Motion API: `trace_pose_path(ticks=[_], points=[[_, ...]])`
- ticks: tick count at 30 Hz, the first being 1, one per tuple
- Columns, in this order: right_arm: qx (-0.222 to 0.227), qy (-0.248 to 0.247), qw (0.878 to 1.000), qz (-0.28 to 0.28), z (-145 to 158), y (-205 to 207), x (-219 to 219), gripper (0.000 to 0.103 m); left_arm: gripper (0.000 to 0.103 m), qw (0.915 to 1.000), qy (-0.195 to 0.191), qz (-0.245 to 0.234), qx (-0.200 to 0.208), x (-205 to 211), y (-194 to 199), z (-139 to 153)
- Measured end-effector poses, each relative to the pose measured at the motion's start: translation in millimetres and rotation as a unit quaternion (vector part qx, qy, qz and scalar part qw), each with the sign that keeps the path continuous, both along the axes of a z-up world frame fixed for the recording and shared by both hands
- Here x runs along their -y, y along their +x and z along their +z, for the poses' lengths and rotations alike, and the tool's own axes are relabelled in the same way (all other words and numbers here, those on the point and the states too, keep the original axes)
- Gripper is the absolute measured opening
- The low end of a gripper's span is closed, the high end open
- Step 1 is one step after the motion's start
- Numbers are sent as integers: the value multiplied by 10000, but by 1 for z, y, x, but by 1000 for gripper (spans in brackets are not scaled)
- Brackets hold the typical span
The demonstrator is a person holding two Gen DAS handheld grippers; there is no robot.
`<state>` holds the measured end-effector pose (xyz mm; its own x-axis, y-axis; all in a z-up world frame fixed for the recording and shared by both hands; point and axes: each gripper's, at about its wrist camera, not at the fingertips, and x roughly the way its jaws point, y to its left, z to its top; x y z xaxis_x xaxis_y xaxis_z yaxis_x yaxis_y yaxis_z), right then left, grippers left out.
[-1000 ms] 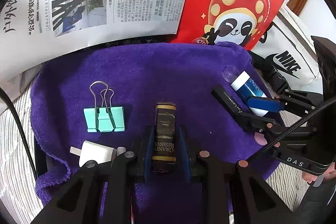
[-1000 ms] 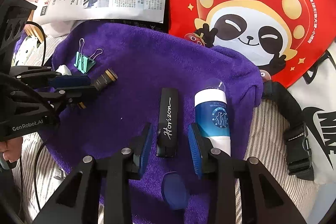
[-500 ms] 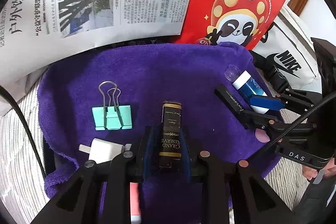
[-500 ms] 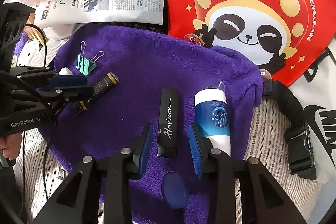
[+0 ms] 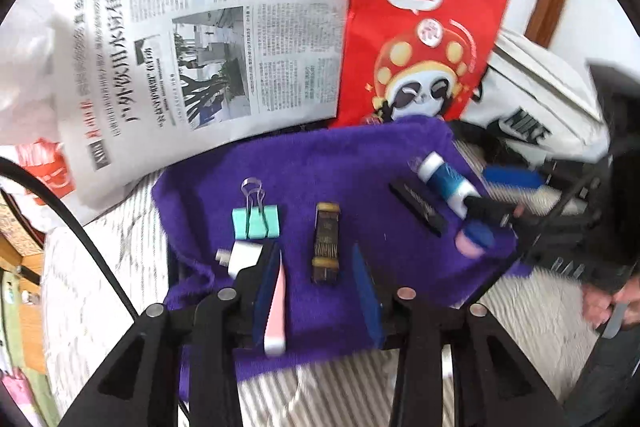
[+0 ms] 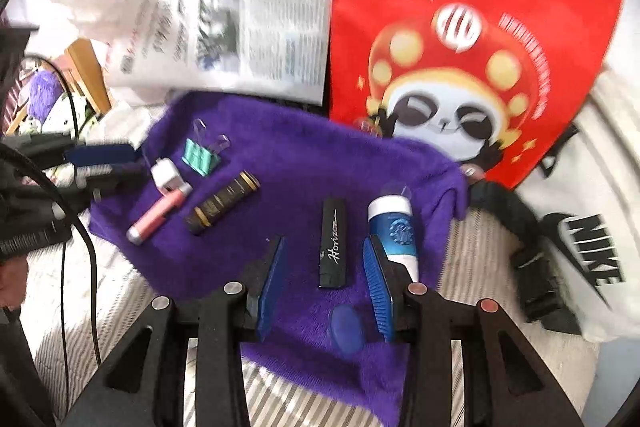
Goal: Organize rigid objects
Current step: 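Move the left tool down to the grey USB plug and close on it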
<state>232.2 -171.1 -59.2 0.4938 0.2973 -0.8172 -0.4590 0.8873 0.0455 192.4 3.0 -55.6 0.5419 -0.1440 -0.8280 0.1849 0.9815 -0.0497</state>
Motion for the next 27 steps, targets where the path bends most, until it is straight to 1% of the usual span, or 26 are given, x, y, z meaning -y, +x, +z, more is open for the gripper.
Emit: trace_pose_path(ticks=[2, 8, 11, 13, 17, 20, 23, 25, 27], points=[[102, 122, 9998, -71, 8, -17, 7, 47, 36, 10000, 43, -1, 38, 1, -16, 1], [221, 172, 9989, -374, 8, -67, 22, 48, 36, 9997, -257, 44, -36, 1, -60, -8], [308, 232, 9978, -547, 9, -98, 32, 48, 36, 9993, -344, 23, -138, 5, -76, -23], [336, 271, 9971, -626, 6, -110, 35, 48, 36, 9992, -366, 0, -189, 8, -85, -32], [351, 305, 9952, -865, 0, -141, 47, 48, 36, 9975, -535, -90, -448, 15, -97, -54], [287, 447, 9935, -1005, -6, -157, 55, 48, 36, 9987, -293, -120, -393, 22, -103, -62], [205, 628, 9915, -1123, -11, -171, 66, 49, 36, 9988, -251, -255, -345, 28, -105, -68], [155, 699, 9900, -1212, -15, -177, 72, 49, 36, 9993, -20, -252, -290, 33, -103, -72], [68, 786, 9887, -1278, -20, -181, 77, 49, 36, 9991, 62, -310, -268, 37, -102, -74]])
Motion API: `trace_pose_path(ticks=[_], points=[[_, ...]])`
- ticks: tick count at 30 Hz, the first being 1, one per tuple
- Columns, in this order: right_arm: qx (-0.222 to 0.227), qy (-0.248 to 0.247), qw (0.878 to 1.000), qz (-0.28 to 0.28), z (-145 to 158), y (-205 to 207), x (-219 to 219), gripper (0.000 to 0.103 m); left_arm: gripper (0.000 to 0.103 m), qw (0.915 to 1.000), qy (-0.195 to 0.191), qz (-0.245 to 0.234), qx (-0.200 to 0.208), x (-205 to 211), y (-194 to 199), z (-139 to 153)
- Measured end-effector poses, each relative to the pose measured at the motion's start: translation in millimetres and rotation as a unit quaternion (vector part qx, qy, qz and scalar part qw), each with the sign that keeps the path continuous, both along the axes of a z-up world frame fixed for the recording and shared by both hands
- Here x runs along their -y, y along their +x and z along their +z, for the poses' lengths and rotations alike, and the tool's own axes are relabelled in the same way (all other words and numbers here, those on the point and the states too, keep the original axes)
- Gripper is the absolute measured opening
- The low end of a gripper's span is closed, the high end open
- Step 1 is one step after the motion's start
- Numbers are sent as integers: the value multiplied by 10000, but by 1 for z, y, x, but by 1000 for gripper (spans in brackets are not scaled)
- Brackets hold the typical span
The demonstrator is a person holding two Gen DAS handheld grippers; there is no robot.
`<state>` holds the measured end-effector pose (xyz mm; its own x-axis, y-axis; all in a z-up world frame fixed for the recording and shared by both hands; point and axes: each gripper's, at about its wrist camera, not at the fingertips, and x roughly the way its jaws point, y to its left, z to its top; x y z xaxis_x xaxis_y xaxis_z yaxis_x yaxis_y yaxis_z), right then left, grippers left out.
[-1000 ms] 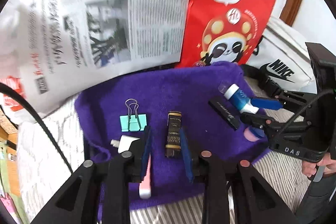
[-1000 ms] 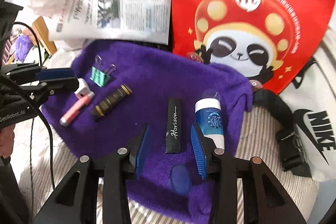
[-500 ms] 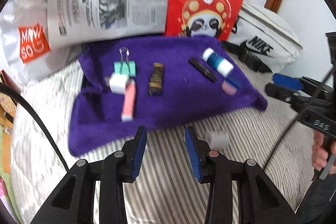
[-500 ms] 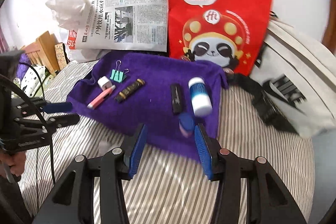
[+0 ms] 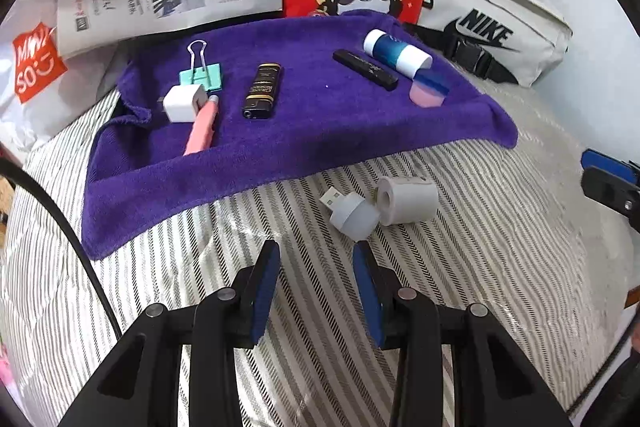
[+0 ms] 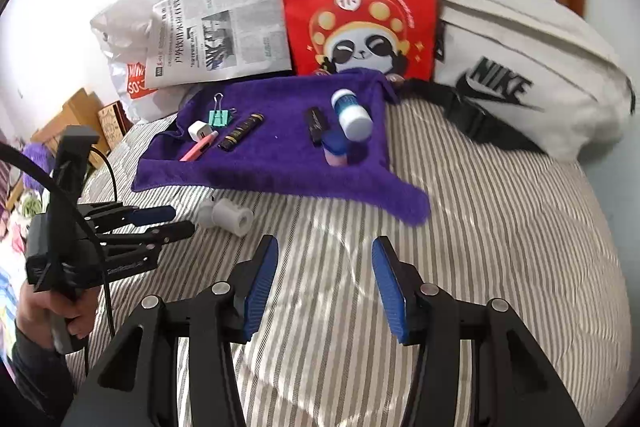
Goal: Organize rigid objects
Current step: 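Move the left tool down to the grey USB plug and close on it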
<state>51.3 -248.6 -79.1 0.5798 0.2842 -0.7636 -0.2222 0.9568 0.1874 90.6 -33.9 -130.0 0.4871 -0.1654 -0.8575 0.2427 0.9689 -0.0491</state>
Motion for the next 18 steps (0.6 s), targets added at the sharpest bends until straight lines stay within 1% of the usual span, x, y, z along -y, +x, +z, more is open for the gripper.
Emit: trace_pose_path(ticks=[3, 6, 8, 10, 13, 14, 15, 18], points=[[-45, -23, 10000, 12, -4, -2, 3, 49, 36, 9999, 56, -148, 40, 7, 4, -3], [-87, -26, 10000, 33, -9, -2, 5, 49, 36, 9987, 338, -354, 105, 16, 9, -8], [-106, 0, 9999, 44, -11, -1, 6, 49, 37, 9981, 388, -440, 162, 19, 11, -8], [-122, 4, 9999, 52, -13, 0, 7, 49, 40, 9981, 356, -490, 147, 20, 15, -9], [-161, -1, 9998, 86, -17, 1, 5, 49, 52, 9974, 383, -592, 172, 22, 20, -9], [-168, 1, 9998, 111, -19, 2, 4, 49, 57, 9970, 404, -625, 192, 23, 22, -10], [-173, 1, 9998, 135, -20, 2, 2, 49, 59, 9968, 414, -651, 194, 25, 24, -11], [-223, -13, 9995, 208, -24, 5, -3, 49, 59, 9966, 393, -690, 217, 32, 28, -12]])
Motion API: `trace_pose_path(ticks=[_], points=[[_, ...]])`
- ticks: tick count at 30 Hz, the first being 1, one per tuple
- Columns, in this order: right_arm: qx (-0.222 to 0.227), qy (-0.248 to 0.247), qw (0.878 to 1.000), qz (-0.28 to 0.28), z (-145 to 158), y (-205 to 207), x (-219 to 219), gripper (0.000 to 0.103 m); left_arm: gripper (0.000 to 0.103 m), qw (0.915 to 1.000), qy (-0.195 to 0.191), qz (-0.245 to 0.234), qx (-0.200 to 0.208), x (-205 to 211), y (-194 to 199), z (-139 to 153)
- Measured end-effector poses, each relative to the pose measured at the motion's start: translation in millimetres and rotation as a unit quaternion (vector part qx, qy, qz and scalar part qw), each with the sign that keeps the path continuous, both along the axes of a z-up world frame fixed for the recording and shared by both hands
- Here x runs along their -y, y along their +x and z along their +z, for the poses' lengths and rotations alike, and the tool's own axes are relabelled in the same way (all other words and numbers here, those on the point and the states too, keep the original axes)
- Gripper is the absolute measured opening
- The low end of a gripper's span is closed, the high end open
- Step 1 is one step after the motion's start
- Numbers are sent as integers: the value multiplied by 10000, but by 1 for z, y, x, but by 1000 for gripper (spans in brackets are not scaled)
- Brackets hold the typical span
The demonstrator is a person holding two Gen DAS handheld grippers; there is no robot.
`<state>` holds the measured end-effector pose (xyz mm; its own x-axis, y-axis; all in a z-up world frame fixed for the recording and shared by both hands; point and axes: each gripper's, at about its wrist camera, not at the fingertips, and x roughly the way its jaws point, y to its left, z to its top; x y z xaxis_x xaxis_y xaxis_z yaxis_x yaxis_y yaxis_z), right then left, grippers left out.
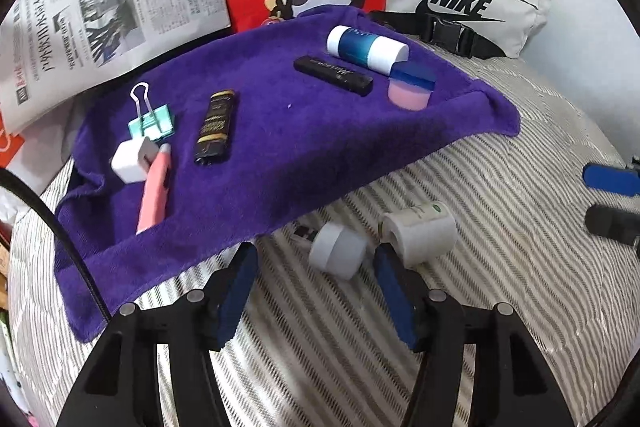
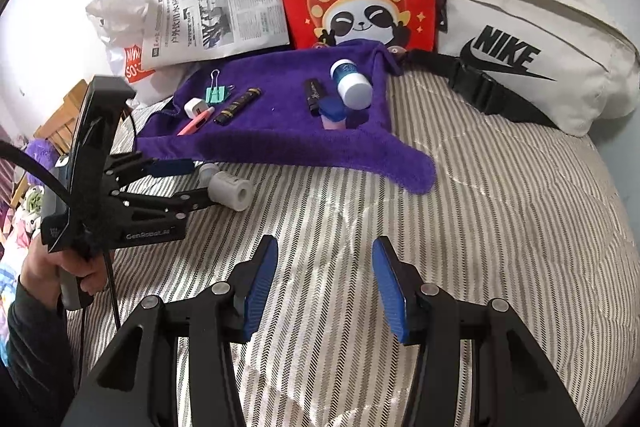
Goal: Organize rigid objects
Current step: 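Move the left tool down to the grey USB plug and close on it, then close the right tool on the white tape roll while the left tool holds the plug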
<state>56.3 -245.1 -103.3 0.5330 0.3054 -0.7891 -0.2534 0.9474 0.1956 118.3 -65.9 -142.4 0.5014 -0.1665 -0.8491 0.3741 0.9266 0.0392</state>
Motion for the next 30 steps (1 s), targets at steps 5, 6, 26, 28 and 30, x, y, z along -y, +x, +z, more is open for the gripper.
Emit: trace_pose_path(ticks=[5, 6, 26, 28, 30], points=[[-73, -52, 9999, 109, -7, 2, -7, 49, 46, 9999, -141, 27, 26, 6, 4, 0], [-78, -58, 9999, 114, -8, 2, -7, 49, 35, 9997, -229, 30, -9, 5, 4, 1], [-162, 3, 9984, 541, -16, 26, -54, 49, 35, 9965, -471, 690, -70, -68, -7, 4], [-151, -126, 9974, 687, -17, 31, -66, 52, 35, 9959, -550, 717, -60, -74, -7, 3], [-57, -238, 9964, 815, -16, 36, -76, 54, 35, 9955, -595, 736, -63, -77, -9, 3]])
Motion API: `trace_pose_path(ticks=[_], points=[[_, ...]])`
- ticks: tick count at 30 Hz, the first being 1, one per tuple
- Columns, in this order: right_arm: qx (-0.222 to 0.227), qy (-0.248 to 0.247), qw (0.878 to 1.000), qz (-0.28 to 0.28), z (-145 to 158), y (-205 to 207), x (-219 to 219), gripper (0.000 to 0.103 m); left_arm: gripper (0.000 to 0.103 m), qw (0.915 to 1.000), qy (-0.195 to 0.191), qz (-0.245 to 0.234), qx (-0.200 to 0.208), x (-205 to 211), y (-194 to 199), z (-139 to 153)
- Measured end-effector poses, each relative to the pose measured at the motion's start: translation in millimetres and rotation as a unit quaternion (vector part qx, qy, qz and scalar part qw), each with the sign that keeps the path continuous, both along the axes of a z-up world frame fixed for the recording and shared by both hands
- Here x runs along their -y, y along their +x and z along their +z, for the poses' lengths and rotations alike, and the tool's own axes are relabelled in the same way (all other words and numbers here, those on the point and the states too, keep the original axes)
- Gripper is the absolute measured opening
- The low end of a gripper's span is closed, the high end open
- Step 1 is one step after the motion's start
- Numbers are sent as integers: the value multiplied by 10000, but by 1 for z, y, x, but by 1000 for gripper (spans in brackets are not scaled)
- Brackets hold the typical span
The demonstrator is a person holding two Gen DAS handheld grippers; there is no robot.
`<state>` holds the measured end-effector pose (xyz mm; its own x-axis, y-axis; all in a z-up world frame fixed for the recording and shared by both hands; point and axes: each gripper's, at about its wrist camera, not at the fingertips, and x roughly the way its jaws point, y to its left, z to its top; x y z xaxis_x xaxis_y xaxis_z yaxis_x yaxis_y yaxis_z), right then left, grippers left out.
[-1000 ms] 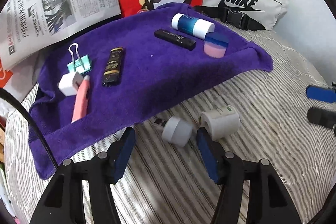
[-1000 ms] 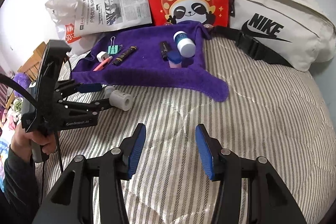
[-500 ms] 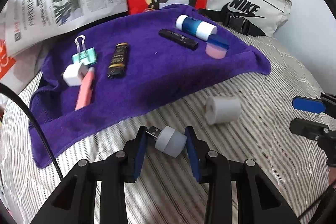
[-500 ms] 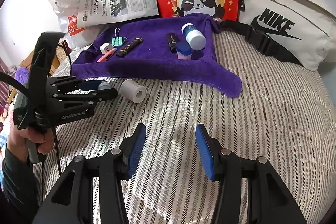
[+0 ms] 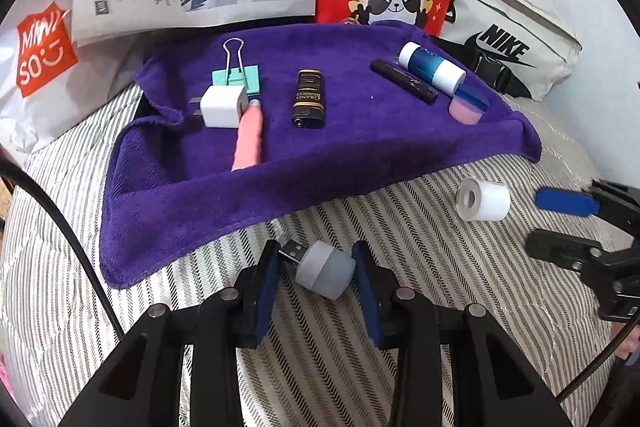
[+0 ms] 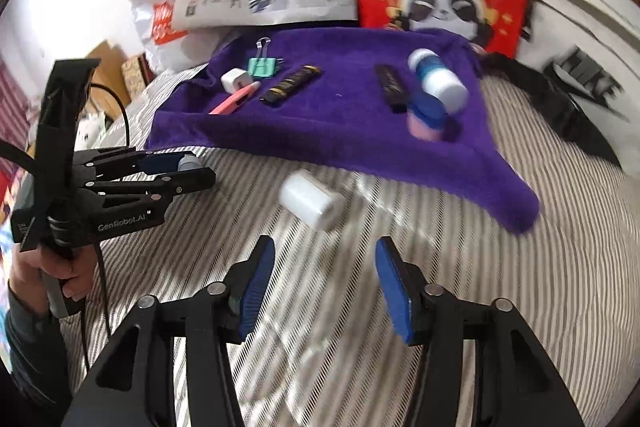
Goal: Organize rigid objects
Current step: 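Close the right tool on the white tape roll while the left tool holds the plug, then carry the grey plug and white tape roll over the purple towel with both tools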
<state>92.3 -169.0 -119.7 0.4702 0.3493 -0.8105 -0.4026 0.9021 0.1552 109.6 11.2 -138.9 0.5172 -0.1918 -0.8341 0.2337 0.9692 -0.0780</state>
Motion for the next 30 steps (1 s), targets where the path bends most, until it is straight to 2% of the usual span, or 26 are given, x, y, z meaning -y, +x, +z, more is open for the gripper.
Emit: trace_pose_path(ticks=[5, 7, 12, 13, 14, 16, 25, 30], points=[[111, -632, 9978, 165, -12, 17, -18, 55, 35, 10000, 65, 15, 36, -3, -2, -1], [69, -718, 9972, 206, -17, 23, -21, 55, 35, 10000, 11, 38, 29, -4, -2, -1], [180, -710, 9970, 246, -21, 34, -27, 55, 35, 9998, -207, 72, -10, -11, -2, -2], [193, -636, 9973, 313, -22, 35, -29, 51, 35, 9997, -231, 76, -14, -12, -2, -2], [158, -561, 9976, 377, -23, 36, -30, 35, 35, 9997, -235, 77, -12, -12, -3, -1], [180, -519, 9979, 356, -23, 35, -30, 32, 35, 9997, -240, 82, -8, -13, -3, -1], [190, -305, 9992, 149, -24, 22, -13, 32, 35, 9999, -159, 63, 22, -11, -4, 0], [120, -344, 9992, 169, -23, 22, -15, 32, 35, 9999, -154, 11, 5, -9, -5, 1]])
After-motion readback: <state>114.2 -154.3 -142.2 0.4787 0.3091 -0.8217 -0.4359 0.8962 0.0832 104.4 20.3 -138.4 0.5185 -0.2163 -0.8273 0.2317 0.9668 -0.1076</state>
